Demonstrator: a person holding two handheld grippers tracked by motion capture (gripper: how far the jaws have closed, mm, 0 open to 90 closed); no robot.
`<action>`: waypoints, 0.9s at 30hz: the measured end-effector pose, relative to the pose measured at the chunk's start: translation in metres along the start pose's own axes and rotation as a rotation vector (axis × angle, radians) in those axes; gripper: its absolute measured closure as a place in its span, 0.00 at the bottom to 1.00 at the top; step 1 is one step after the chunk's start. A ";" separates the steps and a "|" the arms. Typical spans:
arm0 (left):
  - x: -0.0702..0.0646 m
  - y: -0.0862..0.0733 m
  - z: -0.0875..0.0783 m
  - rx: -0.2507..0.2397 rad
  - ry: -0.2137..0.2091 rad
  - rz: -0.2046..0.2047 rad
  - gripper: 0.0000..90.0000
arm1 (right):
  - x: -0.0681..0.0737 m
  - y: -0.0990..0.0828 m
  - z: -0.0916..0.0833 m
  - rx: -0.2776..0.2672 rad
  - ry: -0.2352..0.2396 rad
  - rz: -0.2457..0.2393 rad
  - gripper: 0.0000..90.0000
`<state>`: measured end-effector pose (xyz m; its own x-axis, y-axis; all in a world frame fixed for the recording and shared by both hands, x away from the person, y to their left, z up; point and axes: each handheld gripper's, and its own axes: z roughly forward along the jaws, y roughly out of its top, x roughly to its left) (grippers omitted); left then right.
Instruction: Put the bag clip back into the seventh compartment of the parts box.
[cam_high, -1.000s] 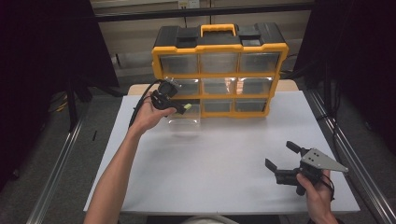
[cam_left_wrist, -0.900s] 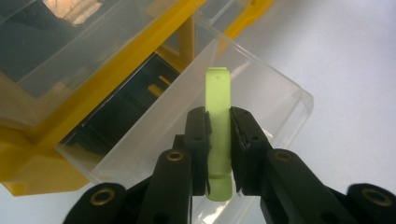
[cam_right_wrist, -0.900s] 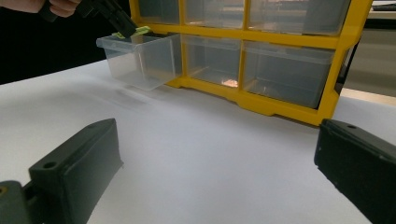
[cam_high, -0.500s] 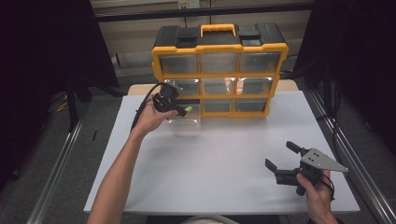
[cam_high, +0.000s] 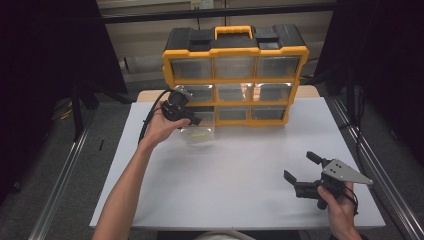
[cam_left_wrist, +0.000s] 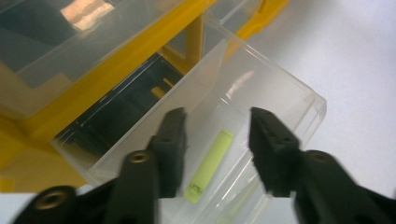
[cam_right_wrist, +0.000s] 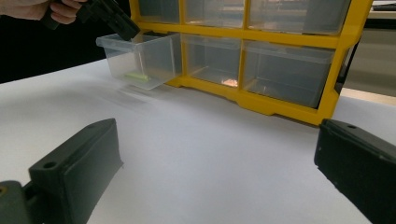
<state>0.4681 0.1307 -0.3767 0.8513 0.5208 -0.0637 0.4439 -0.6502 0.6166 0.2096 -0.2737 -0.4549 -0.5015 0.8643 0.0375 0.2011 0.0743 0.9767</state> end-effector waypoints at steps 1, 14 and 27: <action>-0.003 -0.001 0.002 -0.034 0.008 -0.045 0.58 | 0.000 0.000 0.000 0.001 -0.001 -0.001 0.00; -0.004 -0.003 -0.001 -0.127 0.110 -0.054 0.13 | -0.001 -0.002 -0.001 -0.004 0.000 0.016 0.00; -0.016 -0.011 -0.004 -0.283 0.146 -0.063 0.05 | -0.003 -0.002 0.001 0.003 -0.005 0.017 0.00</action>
<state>0.4488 0.1318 -0.3796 0.7663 0.6424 -0.0078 0.3815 -0.4453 0.8100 0.2116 -0.2761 -0.4574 -0.4938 0.8680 0.0530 0.2123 0.0612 0.9753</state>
